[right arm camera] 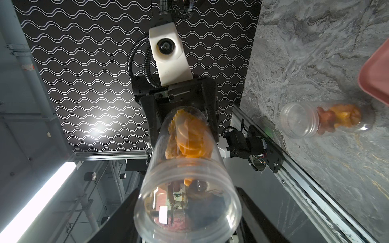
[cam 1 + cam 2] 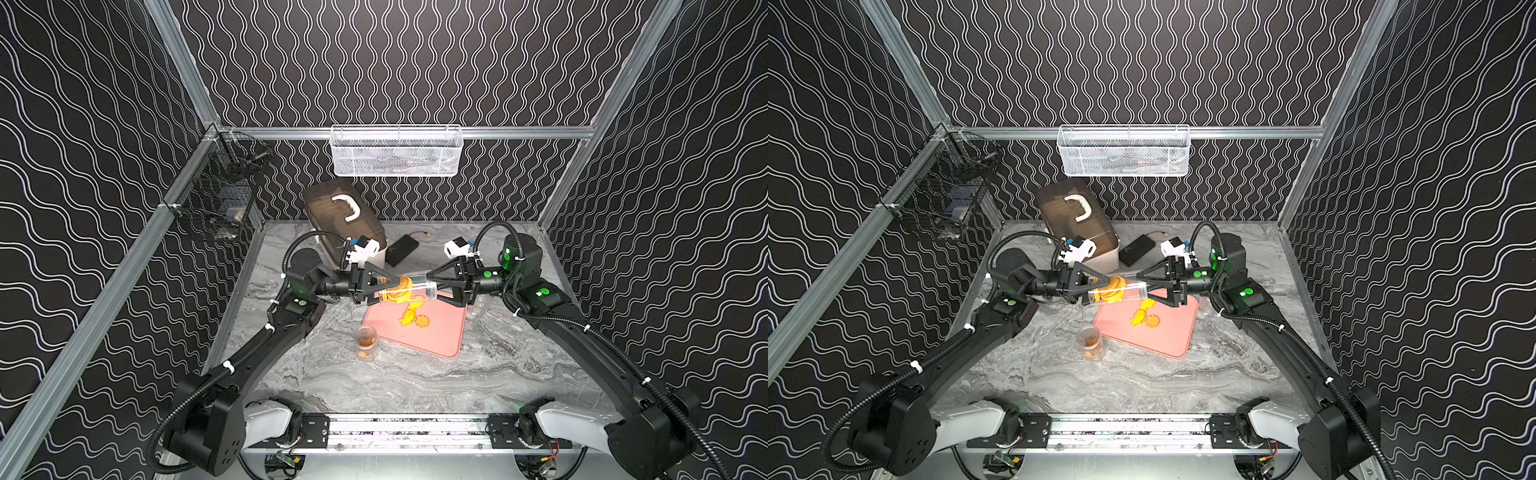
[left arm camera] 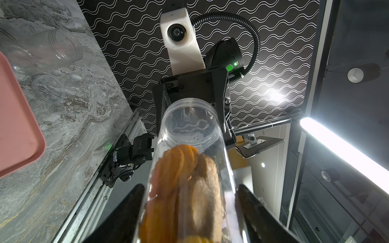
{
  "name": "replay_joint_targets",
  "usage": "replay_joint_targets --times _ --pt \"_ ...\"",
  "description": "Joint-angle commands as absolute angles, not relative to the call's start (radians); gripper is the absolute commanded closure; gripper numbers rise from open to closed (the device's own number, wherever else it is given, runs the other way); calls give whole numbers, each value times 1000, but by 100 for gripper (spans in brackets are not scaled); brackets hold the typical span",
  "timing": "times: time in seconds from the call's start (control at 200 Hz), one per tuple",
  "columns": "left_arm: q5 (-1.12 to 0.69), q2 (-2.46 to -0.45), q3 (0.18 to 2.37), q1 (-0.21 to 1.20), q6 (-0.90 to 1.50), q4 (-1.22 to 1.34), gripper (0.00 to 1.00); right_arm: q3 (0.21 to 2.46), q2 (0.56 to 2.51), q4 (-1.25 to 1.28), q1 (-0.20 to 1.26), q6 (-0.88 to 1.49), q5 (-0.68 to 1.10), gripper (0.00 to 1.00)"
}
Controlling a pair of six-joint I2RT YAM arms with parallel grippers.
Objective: Pour the cookies out of the jar
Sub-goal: Unscrew the lid from the jar.
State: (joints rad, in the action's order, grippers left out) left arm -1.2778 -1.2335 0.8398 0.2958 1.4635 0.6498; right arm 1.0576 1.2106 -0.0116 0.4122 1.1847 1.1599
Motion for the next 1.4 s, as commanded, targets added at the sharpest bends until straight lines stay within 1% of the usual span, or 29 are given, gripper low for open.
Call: replay_joint_targets --times 0.0,0.08,0.24,0.495,0.63,0.866,1.026,1.066,1.211,1.251,1.296,1.396 --pt "-1298 -1229 854 296 1456 629 31 1090 1209 -84 407 1053 1160 37" --pt "-1298 -1230 854 296 1447 617 31 1101 1206 -124 406 985 1159 37" --pt "-1298 -1236 853 296 1447 621 31 1078 1185 -76 404 948 1140 37" --pt "-1296 -1233 851 296 1448 623 31 1072 1174 -104 404 829 1099 37" --pt "-1296 -1235 851 296 1455 630 31 1063 1178 -85 404 787 1103 34" --pt "-1298 -1237 848 296 1457 635 31 1104 1211 -187 402 667 1085 33" --pt "-1296 -1238 844 296 1450 627 31 1108 1232 -205 401 700 1063 34" --pt "-1296 -1239 843 296 1451 627 29 1108 1241 -212 402 719 1052 36" --pt "-1289 -1240 839 296 1465 641 15 1077 1262 -191 400 835 1000 37" --pt "-1287 -1242 838 296 1473 651 10 1061 1265 -163 400 879 996 38" --pt "-1286 -1243 834 296 1480 661 2 1040 1267 -128 400 932 988 38" --pt "-1281 -1241 821 295 1503 691 1 995 1260 -28 401 1036 971 38"
